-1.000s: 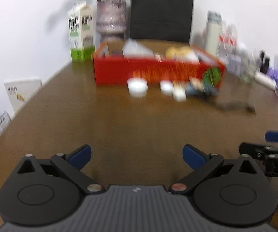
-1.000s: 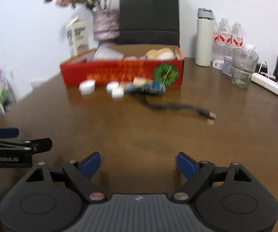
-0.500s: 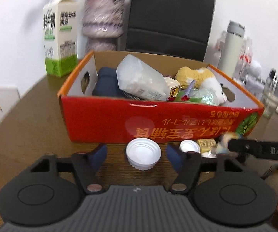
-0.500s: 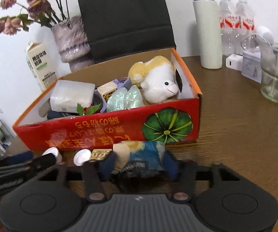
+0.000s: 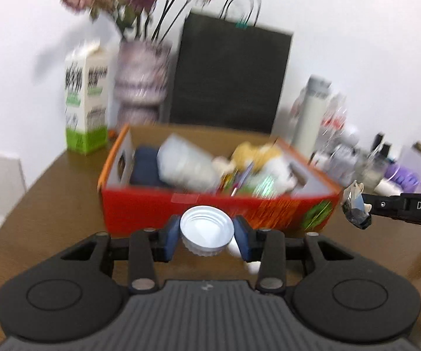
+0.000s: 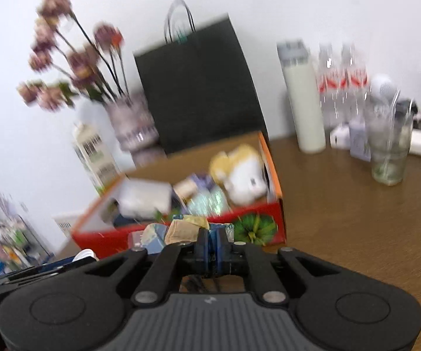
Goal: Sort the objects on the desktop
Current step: 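Box a white tin with left tool while right tool boxes the blue packet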
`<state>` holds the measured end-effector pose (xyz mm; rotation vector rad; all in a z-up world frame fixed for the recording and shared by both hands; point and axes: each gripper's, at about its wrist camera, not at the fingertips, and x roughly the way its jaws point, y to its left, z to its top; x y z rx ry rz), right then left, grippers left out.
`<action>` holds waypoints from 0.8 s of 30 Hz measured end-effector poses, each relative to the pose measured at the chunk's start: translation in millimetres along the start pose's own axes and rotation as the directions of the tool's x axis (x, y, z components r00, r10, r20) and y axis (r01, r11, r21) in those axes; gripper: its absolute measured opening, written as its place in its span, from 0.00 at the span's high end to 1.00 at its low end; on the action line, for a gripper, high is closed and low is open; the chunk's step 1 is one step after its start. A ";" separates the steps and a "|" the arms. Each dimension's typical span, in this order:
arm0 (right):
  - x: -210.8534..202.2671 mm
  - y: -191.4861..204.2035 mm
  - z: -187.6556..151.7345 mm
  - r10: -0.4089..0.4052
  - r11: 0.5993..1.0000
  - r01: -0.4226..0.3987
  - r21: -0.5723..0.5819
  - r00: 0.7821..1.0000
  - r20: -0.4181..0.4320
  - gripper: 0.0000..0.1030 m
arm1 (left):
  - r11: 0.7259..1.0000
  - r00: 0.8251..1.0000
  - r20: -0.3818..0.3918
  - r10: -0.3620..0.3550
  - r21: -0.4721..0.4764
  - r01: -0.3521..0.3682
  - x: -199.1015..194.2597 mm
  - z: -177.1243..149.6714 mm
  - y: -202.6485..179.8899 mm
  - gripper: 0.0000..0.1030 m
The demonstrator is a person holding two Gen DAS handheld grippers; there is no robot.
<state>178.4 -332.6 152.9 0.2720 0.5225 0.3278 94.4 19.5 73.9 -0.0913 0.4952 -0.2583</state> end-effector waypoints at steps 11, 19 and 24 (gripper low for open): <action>56.4 -2.1 101.7 0.002 1.000 -0.003 -0.011 0.995 -0.100 0.95 | 0.997 0.996 -0.084 -0.026 0.066 0.032 78.9 106.5 -39.8 0.60; 156.0 -3.6 79.1 -0.263 0.961 0.211 -0.180 0.900 -0.348 0.60 | 0.994 0.945 -0.314 0.089 0.094 -0.062 160.7 81.6 -37.4 0.36; 140.3 2.4 91.9 -0.234 0.969 0.192 -0.157 0.917 -0.322 0.39 | 0.994 0.962 -0.255 0.098 0.074 -0.081 132.8 96.6 -26.3 0.24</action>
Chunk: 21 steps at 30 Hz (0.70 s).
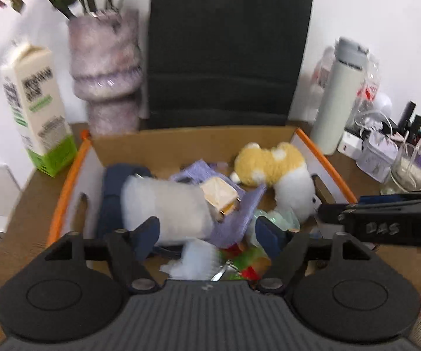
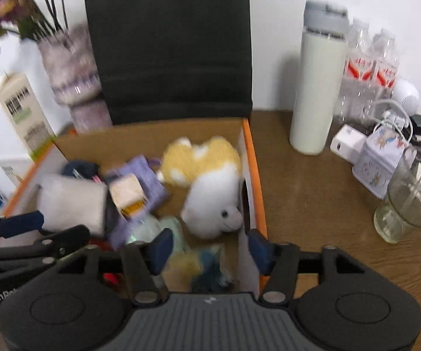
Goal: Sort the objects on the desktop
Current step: 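Box a white tin with left tool while right tool boxes the blue packet, then withdraw both open tools from the box toward the table items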
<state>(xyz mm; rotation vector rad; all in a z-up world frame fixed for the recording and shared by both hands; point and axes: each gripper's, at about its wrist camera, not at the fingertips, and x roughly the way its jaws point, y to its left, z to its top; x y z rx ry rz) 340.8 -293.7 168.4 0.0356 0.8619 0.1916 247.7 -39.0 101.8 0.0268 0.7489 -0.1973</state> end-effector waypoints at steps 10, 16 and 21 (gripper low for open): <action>-61.3 11.3 1.5 0.020 0.999 -0.018 -0.028 0.996 0.086 0.23 | 0.998 1.000 0.010 0.000 -0.067 0.001 -58.9 -3.7 6.7 0.10; -77.8 15.8 -78.9 0.072 0.996 -0.063 -0.059 0.986 0.152 0.21 | 0.997 0.996 0.086 0.011 -0.073 -0.004 -96.0 -79.6 5.8 0.03; -96.7 11.8 -177.6 0.118 0.991 -0.106 -0.084 0.980 0.161 0.21 | 0.976 0.991 0.076 -0.107 -0.184 0.120 -129.4 -174.0 9.6 0.02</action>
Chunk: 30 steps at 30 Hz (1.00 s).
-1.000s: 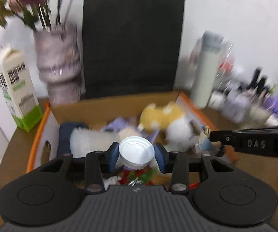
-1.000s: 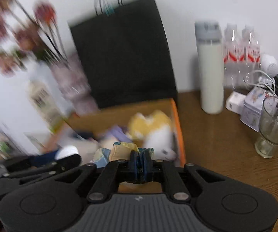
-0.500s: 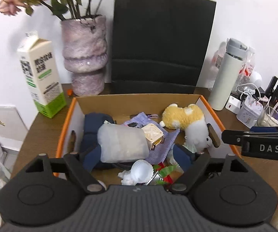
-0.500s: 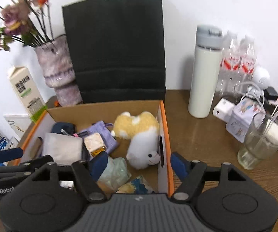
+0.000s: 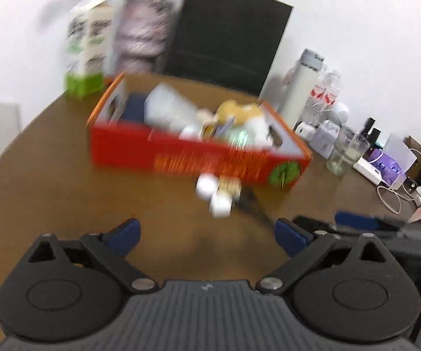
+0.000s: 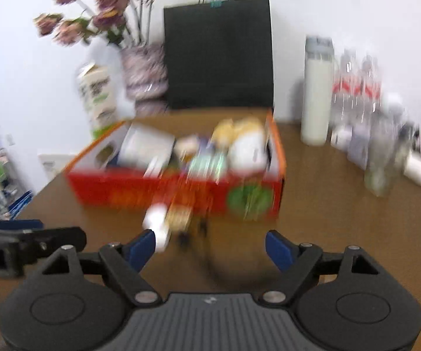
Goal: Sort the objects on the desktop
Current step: 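Withdraw both open tools from the box toward the table items, then grasp the white cap with left tool while right tool grasps the beige block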
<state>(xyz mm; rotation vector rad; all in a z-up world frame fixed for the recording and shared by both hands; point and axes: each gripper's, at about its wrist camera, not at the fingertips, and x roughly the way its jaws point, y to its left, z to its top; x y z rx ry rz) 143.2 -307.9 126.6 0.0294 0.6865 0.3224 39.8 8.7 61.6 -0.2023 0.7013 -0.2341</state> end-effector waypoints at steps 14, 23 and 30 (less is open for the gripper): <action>-53.0 18.2 -102.8 -0.040 0.999 0.039 -0.022 0.998 -0.043 0.22 | 0.979 0.985 0.065 0.159 0.117 -0.166 -48.4 -107.8 -24.4 0.02; -50.6 12.8 -100.3 -0.046 0.999 0.046 -0.018 0.999 -0.022 0.33 | 0.982 0.989 0.069 0.131 0.125 -0.139 -33.6 -94.3 -25.1 0.03; -45.2 -18.9 -74.9 -0.113 0.992 0.110 0.060 0.993 0.042 0.40 | 0.981 0.993 0.111 0.047 0.184 -0.067 22.8 -36.6 -38.0 0.19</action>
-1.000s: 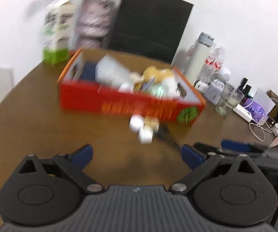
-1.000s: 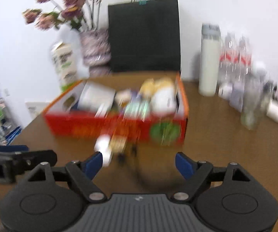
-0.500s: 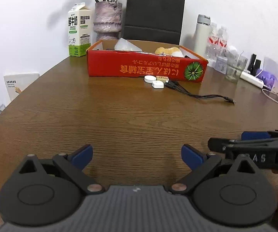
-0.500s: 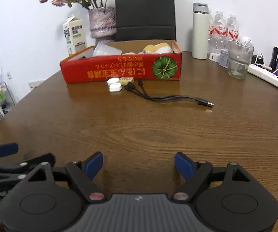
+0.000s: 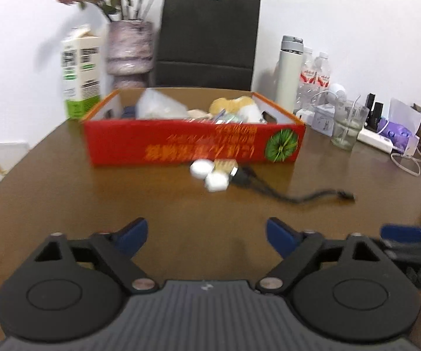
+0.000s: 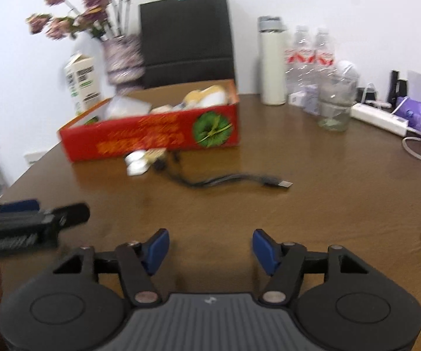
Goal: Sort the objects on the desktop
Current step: 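Grasp the white cap with left tool while right tool grasps the beige block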
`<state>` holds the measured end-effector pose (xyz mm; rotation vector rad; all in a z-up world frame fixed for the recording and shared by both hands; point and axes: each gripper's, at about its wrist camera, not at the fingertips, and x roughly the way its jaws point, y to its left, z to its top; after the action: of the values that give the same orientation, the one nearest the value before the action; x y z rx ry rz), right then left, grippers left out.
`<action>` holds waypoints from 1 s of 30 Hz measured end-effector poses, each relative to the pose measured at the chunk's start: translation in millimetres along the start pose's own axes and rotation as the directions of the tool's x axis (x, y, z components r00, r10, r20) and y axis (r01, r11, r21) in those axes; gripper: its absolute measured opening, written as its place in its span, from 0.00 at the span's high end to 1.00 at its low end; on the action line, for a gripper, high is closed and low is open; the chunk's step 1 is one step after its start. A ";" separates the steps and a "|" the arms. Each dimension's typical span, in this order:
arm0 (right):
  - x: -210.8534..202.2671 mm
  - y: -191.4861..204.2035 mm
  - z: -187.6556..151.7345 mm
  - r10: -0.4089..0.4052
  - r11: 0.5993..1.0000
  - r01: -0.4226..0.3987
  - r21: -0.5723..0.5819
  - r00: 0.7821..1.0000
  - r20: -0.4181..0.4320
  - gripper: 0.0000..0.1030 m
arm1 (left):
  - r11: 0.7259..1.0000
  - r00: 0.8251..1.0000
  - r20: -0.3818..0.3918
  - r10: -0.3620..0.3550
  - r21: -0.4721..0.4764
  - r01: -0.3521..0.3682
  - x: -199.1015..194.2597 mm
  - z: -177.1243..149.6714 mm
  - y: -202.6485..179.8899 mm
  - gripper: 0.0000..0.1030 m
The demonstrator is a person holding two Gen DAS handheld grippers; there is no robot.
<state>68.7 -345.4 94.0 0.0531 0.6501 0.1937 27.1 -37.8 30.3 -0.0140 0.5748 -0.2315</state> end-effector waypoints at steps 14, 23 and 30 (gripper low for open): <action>38.3 6.1 39.7 0.008 0.998 -0.006 -0.055 0.999 0.036 0.44 | 1.000 0.993 -0.115 -0.017 -0.014 0.015 96.9 38.5 8.1 0.74; 114.0 60.2 87.7 0.145 0.982 -0.148 -0.116 0.989 -0.029 0.57 | 0.984 0.994 -0.081 0.072 -0.156 -0.084 66.5 34.9 68.0 0.74; 156.9 96.4 89.9 0.089 0.980 -0.100 -0.173 0.994 -0.066 0.62 | 0.978 0.985 -0.091 0.144 -0.137 -0.155 68.0 37.9 76.0 0.73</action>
<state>229.7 -219.2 82.5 -0.0921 0.6861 0.3448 119.2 19.2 19.7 -0.1008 0.6696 -0.0439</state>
